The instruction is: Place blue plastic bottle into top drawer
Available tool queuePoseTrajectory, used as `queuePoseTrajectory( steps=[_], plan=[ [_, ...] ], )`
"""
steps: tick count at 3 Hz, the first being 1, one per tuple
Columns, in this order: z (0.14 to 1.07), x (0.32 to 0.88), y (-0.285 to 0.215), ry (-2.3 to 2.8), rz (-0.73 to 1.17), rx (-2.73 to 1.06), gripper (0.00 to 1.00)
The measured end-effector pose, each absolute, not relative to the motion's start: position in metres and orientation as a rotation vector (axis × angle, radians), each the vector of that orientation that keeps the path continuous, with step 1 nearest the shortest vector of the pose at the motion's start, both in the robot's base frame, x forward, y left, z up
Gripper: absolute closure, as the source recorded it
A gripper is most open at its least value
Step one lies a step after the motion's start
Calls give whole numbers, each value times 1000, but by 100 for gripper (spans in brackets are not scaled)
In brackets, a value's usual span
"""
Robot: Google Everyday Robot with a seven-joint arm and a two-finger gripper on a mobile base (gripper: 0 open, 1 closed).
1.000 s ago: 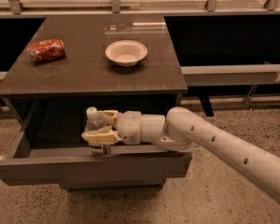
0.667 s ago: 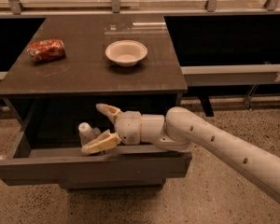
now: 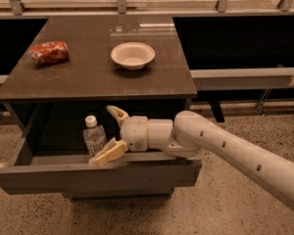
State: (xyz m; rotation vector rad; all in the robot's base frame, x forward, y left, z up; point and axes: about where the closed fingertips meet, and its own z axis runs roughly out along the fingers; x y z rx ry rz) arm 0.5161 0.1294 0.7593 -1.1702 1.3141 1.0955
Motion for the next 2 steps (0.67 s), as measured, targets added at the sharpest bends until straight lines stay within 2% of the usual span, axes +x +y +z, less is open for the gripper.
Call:
queuePoseTrajectory(
  steps=[2],
  plan=[
    [781, 501, 96, 1395, 970, -1308, 0]
  ],
)
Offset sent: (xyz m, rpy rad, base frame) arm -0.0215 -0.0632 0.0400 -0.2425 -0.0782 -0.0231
